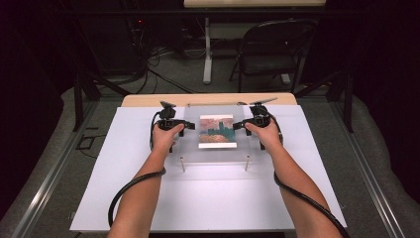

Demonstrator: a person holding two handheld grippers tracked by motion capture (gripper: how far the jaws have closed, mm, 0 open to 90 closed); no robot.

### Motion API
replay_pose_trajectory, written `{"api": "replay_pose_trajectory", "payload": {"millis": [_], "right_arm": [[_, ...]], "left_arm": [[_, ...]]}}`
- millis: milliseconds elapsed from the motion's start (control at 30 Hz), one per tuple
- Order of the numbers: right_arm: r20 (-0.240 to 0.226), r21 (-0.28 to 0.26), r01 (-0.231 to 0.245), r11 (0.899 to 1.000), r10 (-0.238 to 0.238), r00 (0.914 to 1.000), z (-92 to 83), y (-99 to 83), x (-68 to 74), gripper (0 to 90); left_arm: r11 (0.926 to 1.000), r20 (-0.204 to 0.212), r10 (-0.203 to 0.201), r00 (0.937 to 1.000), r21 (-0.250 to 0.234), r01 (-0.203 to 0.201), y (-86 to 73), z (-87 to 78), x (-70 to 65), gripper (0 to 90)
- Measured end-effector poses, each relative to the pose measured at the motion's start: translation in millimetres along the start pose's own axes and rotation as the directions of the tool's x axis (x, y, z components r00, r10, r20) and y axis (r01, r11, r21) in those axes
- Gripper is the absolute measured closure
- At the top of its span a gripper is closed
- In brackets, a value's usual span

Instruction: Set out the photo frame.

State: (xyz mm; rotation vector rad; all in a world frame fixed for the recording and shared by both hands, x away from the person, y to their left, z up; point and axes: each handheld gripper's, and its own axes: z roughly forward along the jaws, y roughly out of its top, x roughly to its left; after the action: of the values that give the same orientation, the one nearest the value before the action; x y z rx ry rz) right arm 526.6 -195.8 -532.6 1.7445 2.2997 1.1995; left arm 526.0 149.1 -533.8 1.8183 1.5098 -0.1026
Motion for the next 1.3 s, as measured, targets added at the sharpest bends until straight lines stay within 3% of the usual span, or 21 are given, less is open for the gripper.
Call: {"api": "replay_pose_trajectory", "payload": {"millis": [500,1300], "right_arm": [[-0.002,-0.01,-0.002,1.0,0.002,1.0,-3.1,0.0,0.4,32.2],[0.011,-0.05,0.047,0.998,-0.047,0.9988,-16.4,-1.7,9.1,32.9]], "left_arm": [[0.9997,0.019,-0.021,0.9996,-0.013,0.022,0.4,-3.6,1.4,41.2],[0.999,0.027,0.012,0.9996,-0.043,-0.011,0.6,-16.0,-4.5,44.9]]}}
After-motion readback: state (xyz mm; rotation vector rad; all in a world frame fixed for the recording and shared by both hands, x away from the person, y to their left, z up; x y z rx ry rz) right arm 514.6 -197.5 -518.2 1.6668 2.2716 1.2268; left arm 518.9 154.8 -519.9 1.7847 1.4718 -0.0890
